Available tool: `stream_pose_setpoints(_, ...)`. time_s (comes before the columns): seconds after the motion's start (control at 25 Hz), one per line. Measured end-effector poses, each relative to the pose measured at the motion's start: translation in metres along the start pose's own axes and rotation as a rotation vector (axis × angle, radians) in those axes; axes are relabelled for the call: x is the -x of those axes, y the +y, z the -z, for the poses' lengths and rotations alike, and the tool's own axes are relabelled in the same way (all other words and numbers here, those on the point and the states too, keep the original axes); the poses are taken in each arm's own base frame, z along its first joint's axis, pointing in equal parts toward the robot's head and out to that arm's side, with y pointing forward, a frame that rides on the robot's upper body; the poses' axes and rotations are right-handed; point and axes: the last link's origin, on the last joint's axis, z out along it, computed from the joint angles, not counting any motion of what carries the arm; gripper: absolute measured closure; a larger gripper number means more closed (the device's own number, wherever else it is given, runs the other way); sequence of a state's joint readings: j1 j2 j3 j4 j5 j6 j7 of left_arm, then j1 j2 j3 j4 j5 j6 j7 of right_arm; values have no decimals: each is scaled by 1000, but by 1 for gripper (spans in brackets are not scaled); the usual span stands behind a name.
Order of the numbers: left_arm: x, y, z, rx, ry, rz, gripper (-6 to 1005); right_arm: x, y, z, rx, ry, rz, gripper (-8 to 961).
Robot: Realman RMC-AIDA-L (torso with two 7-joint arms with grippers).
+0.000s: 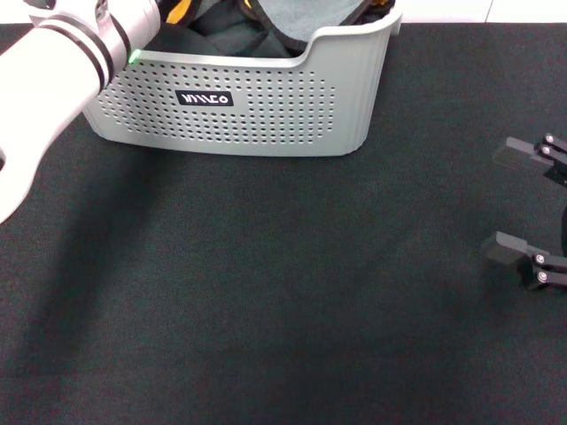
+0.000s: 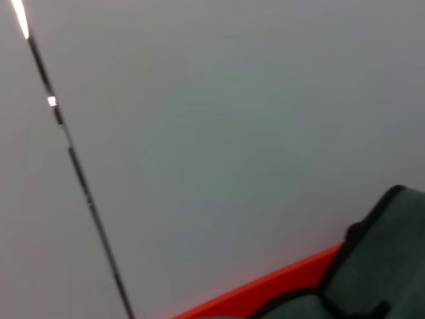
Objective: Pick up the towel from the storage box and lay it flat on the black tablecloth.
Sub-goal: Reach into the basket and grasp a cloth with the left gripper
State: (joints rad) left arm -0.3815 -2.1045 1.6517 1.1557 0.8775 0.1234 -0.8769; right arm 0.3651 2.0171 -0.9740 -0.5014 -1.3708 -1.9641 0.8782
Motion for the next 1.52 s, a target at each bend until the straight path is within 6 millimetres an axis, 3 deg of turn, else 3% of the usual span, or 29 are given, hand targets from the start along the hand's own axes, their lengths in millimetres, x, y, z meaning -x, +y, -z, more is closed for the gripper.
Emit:
stream_pose_setpoints(0.68,10,-10,-13,-103,-113,-27,330,-2,4,1,4,-13,-13,111)
stream_pose_setpoints(0.92,13,-10,-11,-101,-116,-25,417,-1,5,1,9,-18,-14,112)
stream_pose_setpoints(1.04,13,-11,-10,-103,-115,-17,631,-1,6,1,13,-16,-16,112)
stream_pose_setpoints(1.52,14,-17,-5,-84,-78,25,903,0,8,1,25,-23,-17,112)
